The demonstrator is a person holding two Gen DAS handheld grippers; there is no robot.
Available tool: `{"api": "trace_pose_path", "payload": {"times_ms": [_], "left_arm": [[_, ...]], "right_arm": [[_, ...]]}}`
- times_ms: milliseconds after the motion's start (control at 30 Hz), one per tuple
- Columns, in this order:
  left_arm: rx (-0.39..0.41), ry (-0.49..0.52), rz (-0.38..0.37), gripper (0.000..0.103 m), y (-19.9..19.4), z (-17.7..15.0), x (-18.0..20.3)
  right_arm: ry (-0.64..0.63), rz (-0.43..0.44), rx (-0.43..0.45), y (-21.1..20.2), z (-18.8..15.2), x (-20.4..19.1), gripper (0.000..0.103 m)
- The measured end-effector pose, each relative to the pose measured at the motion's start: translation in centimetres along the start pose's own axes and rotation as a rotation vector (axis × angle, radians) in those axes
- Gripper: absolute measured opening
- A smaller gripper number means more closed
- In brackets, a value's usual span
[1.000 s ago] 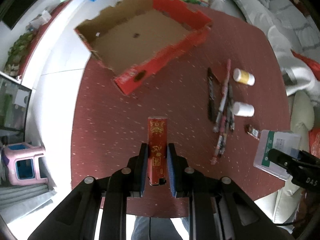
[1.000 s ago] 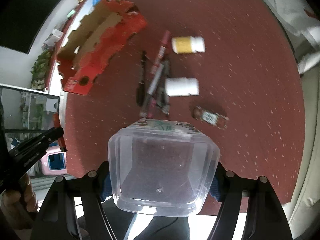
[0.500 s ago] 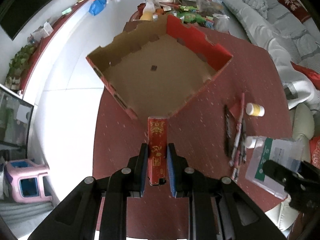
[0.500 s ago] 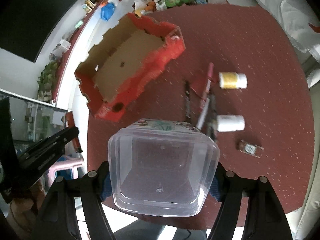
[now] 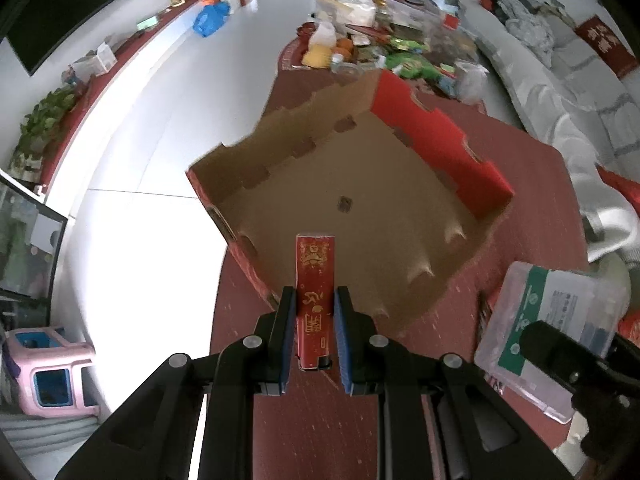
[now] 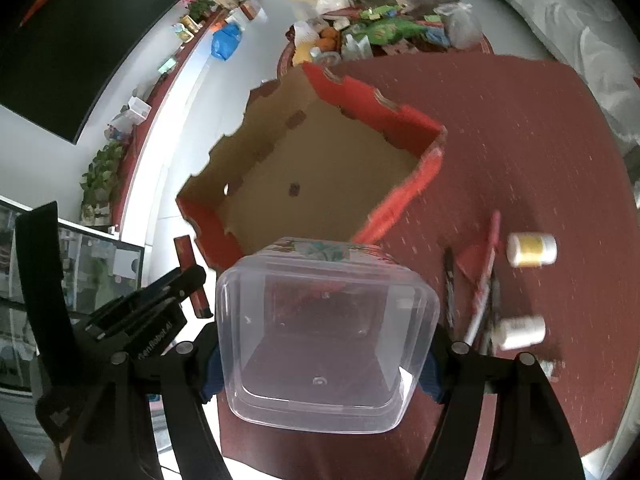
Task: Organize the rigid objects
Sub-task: 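Carry both items over the cardboard box and release them inside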
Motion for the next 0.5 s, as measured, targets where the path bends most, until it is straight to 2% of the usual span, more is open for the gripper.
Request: {"api": "trace_pose_path", "payload": {"times_ms": [133,500], "left_arm": [[0.005,-0.016,0.016,0.020,1.4,2.0,-0.2],[-0.014,-0.029,0.040,0.020,4.5,4.2,0.3]], "right_arm": [[-0.025,-0.038,0.005,1.6,2.6,-0.3,0.075],[-0.091,-0.079,-0.020,4.5,5.9,-0.3,0.075]]}}
Point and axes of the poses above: each gripper's, at about its wrist camera, not at the fingertips, and y roughly the way its jaws point, x to its right, z to its top, the point moved 3 cm from there along y, roughly the way its jaws point, and after that the axes turned 14 degrees about -y, right-handed, at the moved point
